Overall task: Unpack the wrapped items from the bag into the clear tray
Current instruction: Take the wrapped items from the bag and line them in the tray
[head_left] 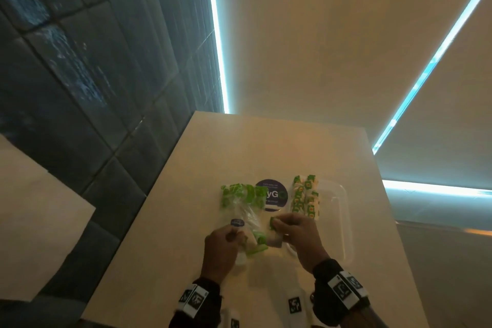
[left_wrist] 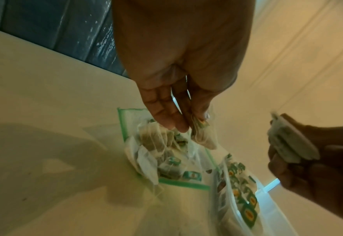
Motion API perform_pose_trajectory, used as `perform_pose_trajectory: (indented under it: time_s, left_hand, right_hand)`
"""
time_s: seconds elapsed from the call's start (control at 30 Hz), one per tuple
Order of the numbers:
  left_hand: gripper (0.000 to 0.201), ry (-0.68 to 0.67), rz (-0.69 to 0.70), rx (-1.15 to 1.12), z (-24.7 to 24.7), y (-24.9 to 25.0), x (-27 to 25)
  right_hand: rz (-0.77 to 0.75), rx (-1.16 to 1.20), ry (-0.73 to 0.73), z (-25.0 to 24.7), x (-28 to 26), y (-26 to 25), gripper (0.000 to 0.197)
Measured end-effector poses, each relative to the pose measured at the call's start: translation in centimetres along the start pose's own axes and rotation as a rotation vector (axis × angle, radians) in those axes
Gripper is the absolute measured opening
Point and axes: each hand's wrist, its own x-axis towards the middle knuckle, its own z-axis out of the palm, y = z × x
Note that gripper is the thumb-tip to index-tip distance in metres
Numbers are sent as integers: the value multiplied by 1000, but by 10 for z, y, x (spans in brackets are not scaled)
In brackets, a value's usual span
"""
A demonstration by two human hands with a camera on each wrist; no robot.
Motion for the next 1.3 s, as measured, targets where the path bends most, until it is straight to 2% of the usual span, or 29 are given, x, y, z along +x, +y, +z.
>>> perform_pose_trajectory:
  time_s: [0.1,0.2,0.4,0.6,0.73,0.83,0.93,1.07,1.2,1.3]
  left_hand:
    - [5,-33,1,-108,-6,8,-1]
    - [8,-60,-8,-181,-12,15,0]
    - [19,-94,5,-289,-21,37,-3]
    - [7,-99,15,-315,-21,39,-2]
    - [14,-123,35,-330,-23,41,1]
    - [8,-115,34,-300,-23,40,4]
    - [5,-81,15,-312,-24,39,8]
    - [10,-110,6,-358,-23,41,10]
    - [12,-142,-20,-421,-19,43,10]
    - [10,-152,-73,-534,-19,46,10]
  right_hand:
    - [36,-17,-114,6,-4,-6,2]
    - [17,-96,-172,10,-6,-8,2]
    - [-24,-200,-207,12,-9,-7,4]
    - [-53,-211,-217,12,-10,-11,6]
    - [-53,-262,-240,10,-9,-10,5]
    - [-39,-280,-273,6,-9,-12,10]
    - [24,-211,-337,-4,-9,-20,8]
    - [80,-25,-427,-3,-13,-33,8]
    - [29,-62,-322,12,-13,-30,17]
    - [1,-70,-259,16,-13,-24,7]
